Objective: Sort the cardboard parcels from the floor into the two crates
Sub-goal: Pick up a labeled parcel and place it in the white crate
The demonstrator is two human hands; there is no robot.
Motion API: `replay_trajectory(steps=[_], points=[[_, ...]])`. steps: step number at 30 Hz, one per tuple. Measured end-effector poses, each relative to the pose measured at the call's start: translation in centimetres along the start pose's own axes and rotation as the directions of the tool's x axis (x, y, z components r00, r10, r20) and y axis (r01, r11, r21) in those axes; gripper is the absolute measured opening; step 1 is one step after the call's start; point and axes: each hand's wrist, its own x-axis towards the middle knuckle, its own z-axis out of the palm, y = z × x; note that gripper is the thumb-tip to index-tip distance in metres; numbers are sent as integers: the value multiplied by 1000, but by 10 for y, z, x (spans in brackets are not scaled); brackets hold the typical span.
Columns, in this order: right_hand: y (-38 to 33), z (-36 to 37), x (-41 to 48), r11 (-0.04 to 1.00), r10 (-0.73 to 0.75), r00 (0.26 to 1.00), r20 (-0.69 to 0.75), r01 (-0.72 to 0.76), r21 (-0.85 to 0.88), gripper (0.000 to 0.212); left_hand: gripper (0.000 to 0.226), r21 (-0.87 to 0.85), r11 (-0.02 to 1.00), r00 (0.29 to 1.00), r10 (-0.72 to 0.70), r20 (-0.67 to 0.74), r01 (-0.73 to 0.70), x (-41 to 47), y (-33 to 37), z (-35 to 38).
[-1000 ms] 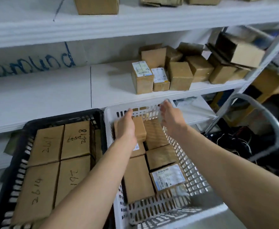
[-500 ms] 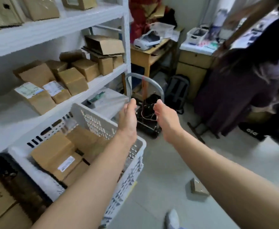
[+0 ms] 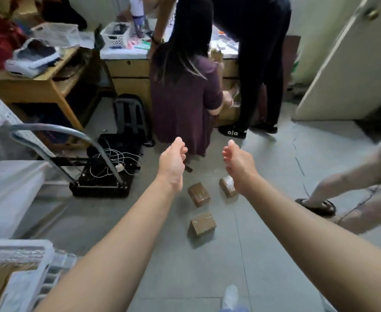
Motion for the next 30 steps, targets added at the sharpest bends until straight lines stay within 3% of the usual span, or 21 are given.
replay_trajectory(steps=[5, 10, 16, 19, 23, 30], points=[[7, -63, 65, 999, 36, 997, -62, -37, -14, 31, 24, 4, 996, 996, -91, 24, 91, 40, -37, 71], [25, -88, 110, 989, 128, 987, -100, -134, -60, 24, 27, 13, 981, 981, -192, -24, 193, 77, -73, 95], [61, -71, 157, 963, 242, 964, -107, -252, -93, 33, 29, 48, 948, 946, -310, -98, 315, 125, -107, 79], [93, -51, 185, 941, 307, 949, -75, -315, -126, 47, 29, 60, 930, 926, -353, -134, 363, 157, -135, 62], [144, -28, 232, 912, 373, 926, -60, -378, -161, 42, 30, 75, 895, 887, -419, -194, 439, 202, -191, 44], [259, -6, 327, 847, 435, 900, -33, -422, -323, 53, 29, 73, 849, 821, -481, -308, 524, 289, -318, 15]])
